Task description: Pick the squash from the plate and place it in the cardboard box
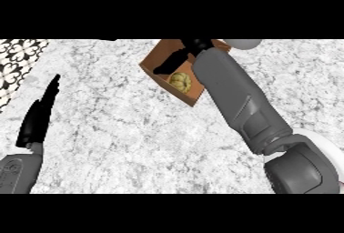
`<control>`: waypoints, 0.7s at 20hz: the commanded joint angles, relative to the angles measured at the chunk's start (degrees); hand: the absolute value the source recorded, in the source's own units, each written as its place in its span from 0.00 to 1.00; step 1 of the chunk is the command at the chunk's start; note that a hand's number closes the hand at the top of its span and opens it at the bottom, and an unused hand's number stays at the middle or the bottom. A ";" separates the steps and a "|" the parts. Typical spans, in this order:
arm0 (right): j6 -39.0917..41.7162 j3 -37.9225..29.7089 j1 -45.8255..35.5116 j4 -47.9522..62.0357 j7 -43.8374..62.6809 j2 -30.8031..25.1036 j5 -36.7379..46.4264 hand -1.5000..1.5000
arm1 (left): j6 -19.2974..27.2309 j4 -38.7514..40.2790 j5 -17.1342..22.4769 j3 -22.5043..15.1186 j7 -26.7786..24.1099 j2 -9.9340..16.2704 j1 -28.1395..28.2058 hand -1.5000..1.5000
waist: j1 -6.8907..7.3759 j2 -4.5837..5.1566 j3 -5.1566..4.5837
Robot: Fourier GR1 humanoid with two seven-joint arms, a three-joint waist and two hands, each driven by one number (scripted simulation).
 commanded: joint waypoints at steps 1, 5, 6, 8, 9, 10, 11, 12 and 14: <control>-1.88 -2.57 0.76 -1.84 -4.40 0.02 -2.81 0.00 | -0.61 1.32 0.60 0.79 0.06 0.30 -0.34 0.50 | -1.26 -0.02 0.03; -4.19 -7.31 0.33 -3.69 -6.60 0.02 -7.78 0.00 | 0.18 -0.75 0.20 0.36 0.01 -0.37 0.78 0.50 | -1.10 -0.31 0.09; -1.99 -8.47 0.94 -3.93 -7.69 -3.11 -8.76 0.00 | 0.24 -0.02 0.06 1.38 0.21 0.89 1.01 0.50 | -1.50 -0.15 0.10; -1.60 -10.82 2.25 -4.15 -9.33 -2.67 -11.22 0.00 | 0.67 -1.02 0.16 1.14 -0.23 0.04 1.85 0.50 | -1.92 -0.42 0.11; -1.10 -10.95 0.99 -3.85 -8.47 -2.98 -11.29 0.00 | -0.63 0.29 0.78 2.18 0.65 1.63 -0.57 0.50 | -2.05 -0.19 0.07; 1.66 -11.52 1.63 -4.17 -10.11 -4.84 -12.03 0.00 | 0.03 -0.87 0.41 0.99 0.73 -0.12 1.59 0.50 | -2.60 -0.61 0.09; 1.36 -12.33 1.92 -4.02 -10.39 -5.41 -12.70 0.00 | 0.20 -1.54 0.16 1.00 0.47 0.12 2.41 0.50 | -1.98 -0.42 0.10; 4.91 -12.43 3.02 -3.75 -12.21 -7.35 -12.97 0.00 | 0.33 0.44 -0.03 1.97 -0.07 1.06 1.54 0.50 | -2.76 -0.35 0.08; 7.56 -13.52 3.60 -3.31 -11.78 -10.42 -14.01 0.00 | -0.03 0.11 0.32 2.33 -0.85 1.33 2.01 0.50 | -3.11 -0.59 0.08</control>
